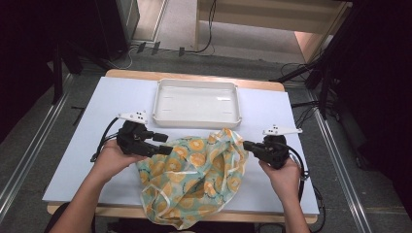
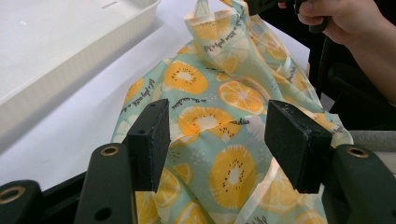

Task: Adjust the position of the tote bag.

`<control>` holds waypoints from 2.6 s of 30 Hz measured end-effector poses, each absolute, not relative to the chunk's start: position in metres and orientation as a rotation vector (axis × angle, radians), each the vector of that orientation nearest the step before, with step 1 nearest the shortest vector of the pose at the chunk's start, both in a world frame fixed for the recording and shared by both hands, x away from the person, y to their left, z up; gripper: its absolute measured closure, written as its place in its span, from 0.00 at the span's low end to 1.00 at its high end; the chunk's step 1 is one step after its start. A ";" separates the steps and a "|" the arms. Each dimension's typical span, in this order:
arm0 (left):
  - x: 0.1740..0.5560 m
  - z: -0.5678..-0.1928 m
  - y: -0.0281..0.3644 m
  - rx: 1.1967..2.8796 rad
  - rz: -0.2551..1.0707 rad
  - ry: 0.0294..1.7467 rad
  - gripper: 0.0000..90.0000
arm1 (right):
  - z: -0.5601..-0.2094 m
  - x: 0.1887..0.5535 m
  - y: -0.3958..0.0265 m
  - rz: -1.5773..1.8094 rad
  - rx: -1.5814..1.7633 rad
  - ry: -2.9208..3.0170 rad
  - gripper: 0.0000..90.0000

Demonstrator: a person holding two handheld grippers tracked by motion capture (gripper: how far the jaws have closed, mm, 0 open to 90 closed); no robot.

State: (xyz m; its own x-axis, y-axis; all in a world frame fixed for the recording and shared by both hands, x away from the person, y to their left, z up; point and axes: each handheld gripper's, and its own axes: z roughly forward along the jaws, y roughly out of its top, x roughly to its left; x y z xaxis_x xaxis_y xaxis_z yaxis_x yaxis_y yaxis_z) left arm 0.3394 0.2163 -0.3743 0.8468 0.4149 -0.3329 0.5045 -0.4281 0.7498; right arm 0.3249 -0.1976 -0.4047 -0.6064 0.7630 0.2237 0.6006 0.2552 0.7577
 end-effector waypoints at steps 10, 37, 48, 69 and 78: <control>0.336 -0.372 0.212 2.096 -0.106 0.665 0.46 | -0.383 0.315 -0.204 1.321 1.252 2.255 0.86; 0.331 -0.369 0.212 2.096 -0.103 0.663 0.46 | -0.410 0.293 -0.148 1.356 1.079 2.498 1.00; 0.331 -0.369 0.213 2.092 -0.091 0.665 0.46 | -0.426 0.292 -0.130 1.331 1.043 2.583 1.00; 0.325 -0.370 0.212 2.088 -0.098 0.662 0.45 | -0.404 0.327 -0.094 1.326 0.933 2.589 1.00; 0.322 -0.372 0.212 2.091 -0.100 0.663 0.45 | -0.407 0.337 -0.085 1.308 0.931 2.601 1.00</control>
State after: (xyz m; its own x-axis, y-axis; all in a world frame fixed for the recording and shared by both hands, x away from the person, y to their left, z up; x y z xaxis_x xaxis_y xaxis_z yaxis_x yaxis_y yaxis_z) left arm 0.3221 0.2117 -0.3719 0.8521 0.4188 -0.3138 0.4929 -0.4406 0.7503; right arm 0.3371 -0.0846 -0.4071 -0.8112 0.5538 0.1880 0.4810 0.4489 0.7530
